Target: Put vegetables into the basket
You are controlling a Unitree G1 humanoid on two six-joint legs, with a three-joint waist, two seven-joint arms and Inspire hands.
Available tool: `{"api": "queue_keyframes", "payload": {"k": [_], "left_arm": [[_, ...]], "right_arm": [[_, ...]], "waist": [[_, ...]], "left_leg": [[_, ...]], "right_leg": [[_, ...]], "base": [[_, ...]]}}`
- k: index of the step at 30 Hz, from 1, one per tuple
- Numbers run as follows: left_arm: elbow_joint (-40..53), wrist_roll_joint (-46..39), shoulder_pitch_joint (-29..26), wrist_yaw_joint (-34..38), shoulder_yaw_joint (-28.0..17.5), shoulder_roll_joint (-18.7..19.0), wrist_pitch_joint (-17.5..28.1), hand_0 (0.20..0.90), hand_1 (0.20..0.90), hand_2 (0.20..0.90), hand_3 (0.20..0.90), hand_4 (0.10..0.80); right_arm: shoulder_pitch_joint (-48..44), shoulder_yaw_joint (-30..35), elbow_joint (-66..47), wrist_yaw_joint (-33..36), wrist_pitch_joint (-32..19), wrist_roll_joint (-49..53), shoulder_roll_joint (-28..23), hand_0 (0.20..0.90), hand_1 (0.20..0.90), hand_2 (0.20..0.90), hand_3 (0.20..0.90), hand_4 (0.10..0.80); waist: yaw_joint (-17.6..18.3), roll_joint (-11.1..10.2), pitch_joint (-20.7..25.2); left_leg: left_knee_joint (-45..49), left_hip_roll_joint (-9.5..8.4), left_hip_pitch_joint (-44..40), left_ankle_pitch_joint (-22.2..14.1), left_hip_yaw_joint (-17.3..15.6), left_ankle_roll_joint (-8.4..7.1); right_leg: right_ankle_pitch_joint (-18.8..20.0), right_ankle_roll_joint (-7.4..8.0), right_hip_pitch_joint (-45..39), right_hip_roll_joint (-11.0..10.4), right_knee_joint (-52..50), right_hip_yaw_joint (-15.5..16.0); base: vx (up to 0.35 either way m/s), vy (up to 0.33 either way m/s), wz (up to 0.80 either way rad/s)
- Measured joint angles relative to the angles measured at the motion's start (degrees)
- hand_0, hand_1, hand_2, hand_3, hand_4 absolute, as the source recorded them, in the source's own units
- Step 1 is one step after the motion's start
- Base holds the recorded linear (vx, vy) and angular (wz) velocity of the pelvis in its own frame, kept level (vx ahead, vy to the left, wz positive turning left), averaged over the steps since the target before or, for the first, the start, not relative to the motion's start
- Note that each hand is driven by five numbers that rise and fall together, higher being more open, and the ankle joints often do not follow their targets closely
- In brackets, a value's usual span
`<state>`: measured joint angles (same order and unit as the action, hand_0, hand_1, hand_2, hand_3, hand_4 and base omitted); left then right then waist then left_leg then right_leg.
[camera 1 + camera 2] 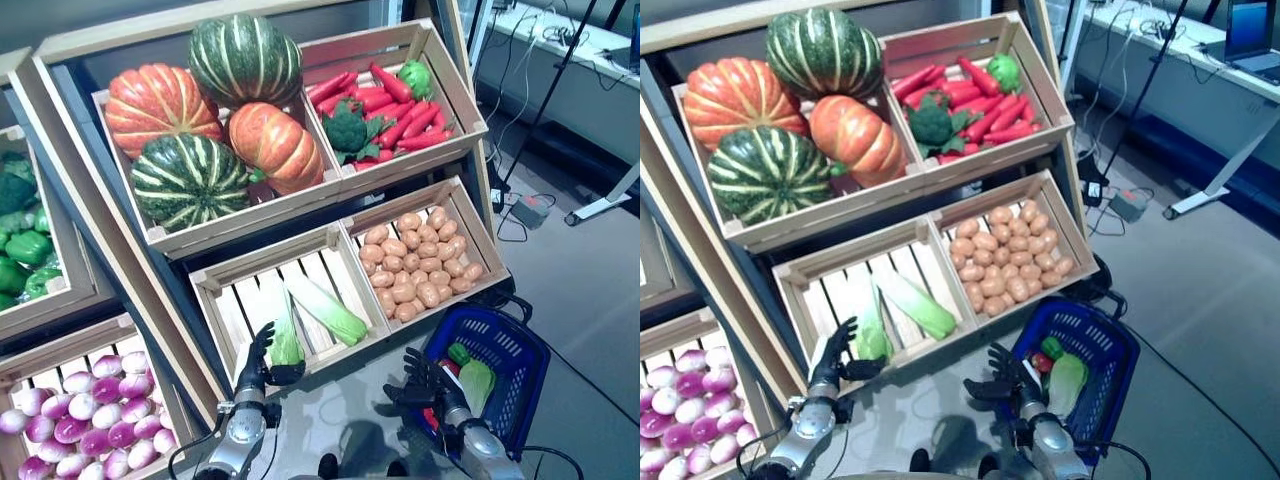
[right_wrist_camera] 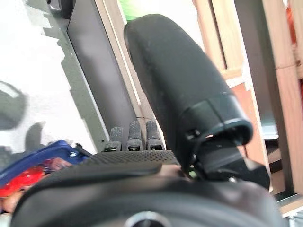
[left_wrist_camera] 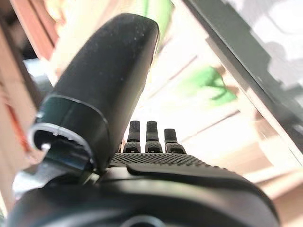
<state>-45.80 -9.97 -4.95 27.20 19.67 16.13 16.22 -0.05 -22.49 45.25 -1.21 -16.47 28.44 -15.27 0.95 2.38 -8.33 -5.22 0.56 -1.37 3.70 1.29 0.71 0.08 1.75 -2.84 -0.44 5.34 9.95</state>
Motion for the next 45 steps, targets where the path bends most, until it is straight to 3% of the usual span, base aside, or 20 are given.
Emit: {"api": "queue_keyframes", "payload": {"k": [10,13,15,20,27,34,45], "left_arm": [[-0.4,-2.6,-17.3,14.5,-2.1,0.9,-1.7,0.900,0.900,0.900,0.900,0.800],[-2.4,-4.2,-26.3,15.0,-2.3,3.4,-1.9,0.900,0.900,0.900,0.900,0.800],[-2.8,-5.9,-29.5,15.0,-2.7,4.0,-2.1,0.900,0.900,0.900,0.900,0.800],[-2.8,-8.7,-30.8,15.4,-3.2,4.2,-3.7,0.900,0.900,0.900,0.900,0.800],[-4.0,-11.2,-33.8,18.8,-5.7,5.2,-6.6,0.900,0.900,0.900,0.900,0.800],[-4.2,-12.3,-38.1,22.3,-7.8,7.5,-8.5,0.900,0.900,0.900,0.900,0.800],[-5.9,-19.0,-40.1,22.2,-10.4,9.8,-12.2,0.900,0.900,0.900,0.900,0.800]], "right_arm": [[-5.5,-1.4,-2.2,0.7,0.4,1.8,-2.4,0.900,0.900,0.900,0.900,0.800],[-10.9,-1.4,-4.3,3.4,0.4,1.8,-2.9,0.900,0.900,0.900,0.900,0.800],[-14.0,-1.4,-5.3,5.6,0.7,1.6,-3.0,0.900,0.900,0.900,0.900,0.800],[-17.9,-1.5,-7.3,8.8,2.4,1.5,-3.3,0.900,0.900,0.900,0.900,0.800],[-18.0,-1.7,-7.9,9.2,5.2,1.8,-4.6,0.900,0.900,0.900,0.900,0.800],[-16.2,-2.9,-9.7,9.2,6.1,1.8,-5.1,0.900,0.900,0.900,0.900,0.800],[-15.4,-2.6,-12.0,11.1,6.7,1.7,-7.1,0.900,0.900,0.900,0.900,0.800]], "waist": [[1.4,-0.4,-8.4],[1.9,-1.5,-13.6],[2.5,-2.3,-16.6],[2.9,-4.1,-18.8],[3.8,-4.7,-20.3],[4.9,-5.1,-20.5],[6.8,-5.4,-20.7]], "left_leg": [[0.6,-0.24,7.2,1.7,-2.3,0.66],[5.5,-0.71,12.8,1.3,-3.0,0.44],[8.2,-1.01,15.1,0.8,-3.2,0.56],[19.0,-2.30,24.2,-3.0,-3.6,0.22],[35.0,-1.76,35.4,-9.2,-3.7,-0.43],[44.6,-0.97,41.8,-12.8,-3.4,-1.17],[54.5,0.70,49.0,-16.2,-3.0,-1.98]], "right_leg": [[2.6,0.26,8.8,-0.3,-1.9,-2.0],[0.5,-0.20,15.5,-0.8,-9.2,-1.3],[-1.9,-0.42,19.1,-1.5,-15.0,-1.3],[-7.3,-1.02,29.8,-3.6,-29.5,-2.5],[-12.0,-2.28,39.4,-3.8,-42.1,-3.3],[-14.8,-3.42,45.5,-3.5,-50.5,-3.5],[-17.5,-4.92,52.4,-2.4,-59.0,-3.5]], "base": [[-0.105,0.066,-0.14],[-0.088,0.036,0.00],[-0.058,0.054,0.11],[-0.039,0.052,0.04],[0.010,0.046,0.00],[0.052,0.051,-0.02],[0.035,0.032,-0.04]]}}
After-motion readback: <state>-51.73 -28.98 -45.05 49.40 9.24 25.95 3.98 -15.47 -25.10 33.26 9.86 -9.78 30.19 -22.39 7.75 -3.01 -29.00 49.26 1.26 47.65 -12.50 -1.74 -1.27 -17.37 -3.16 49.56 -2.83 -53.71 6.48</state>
